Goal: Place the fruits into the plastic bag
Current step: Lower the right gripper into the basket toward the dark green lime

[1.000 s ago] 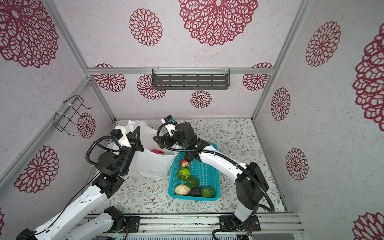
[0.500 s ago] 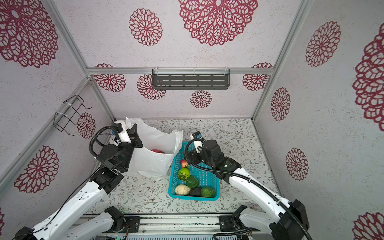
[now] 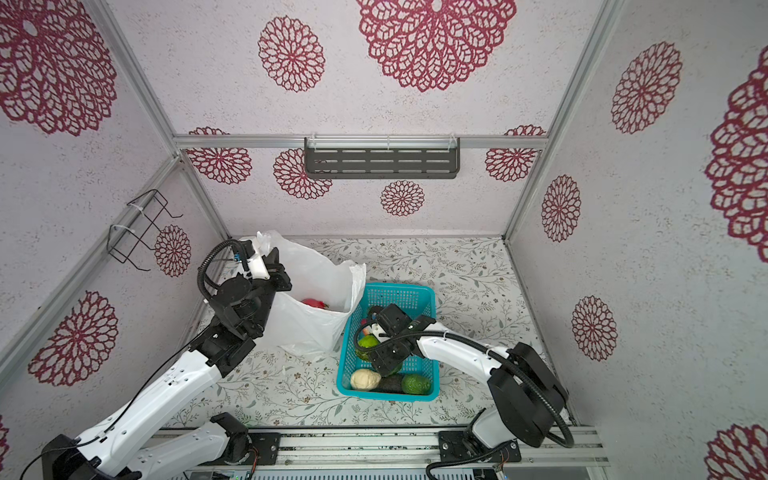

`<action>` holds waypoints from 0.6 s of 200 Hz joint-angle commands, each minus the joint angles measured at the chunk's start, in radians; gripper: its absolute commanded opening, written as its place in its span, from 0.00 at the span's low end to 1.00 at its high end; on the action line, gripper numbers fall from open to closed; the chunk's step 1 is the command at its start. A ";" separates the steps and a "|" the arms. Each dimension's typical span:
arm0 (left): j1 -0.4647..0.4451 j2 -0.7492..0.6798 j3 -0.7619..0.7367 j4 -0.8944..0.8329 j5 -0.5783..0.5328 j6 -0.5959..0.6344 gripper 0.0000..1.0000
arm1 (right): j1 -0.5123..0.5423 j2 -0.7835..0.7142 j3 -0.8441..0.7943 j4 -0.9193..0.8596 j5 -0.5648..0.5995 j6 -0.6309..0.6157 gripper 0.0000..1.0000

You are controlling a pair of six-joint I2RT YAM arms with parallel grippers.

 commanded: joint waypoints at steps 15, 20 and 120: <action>-0.002 -0.027 0.011 -0.006 -0.022 -0.007 0.00 | 0.005 0.006 -0.004 0.002 -0.013 -0.002 0.68; -0.001 -0.027 0.011 -0.007 -0.022 -0.007 0.00 | 0.005 0.005 -0.006 0.001 -0.015 -0.003 0.64; -0.001 -0.031 -0.003 -0.008 -0.019 0.000 0.00 | 0.005 0.067 0.005 -0.043 0.074 0.043 0.83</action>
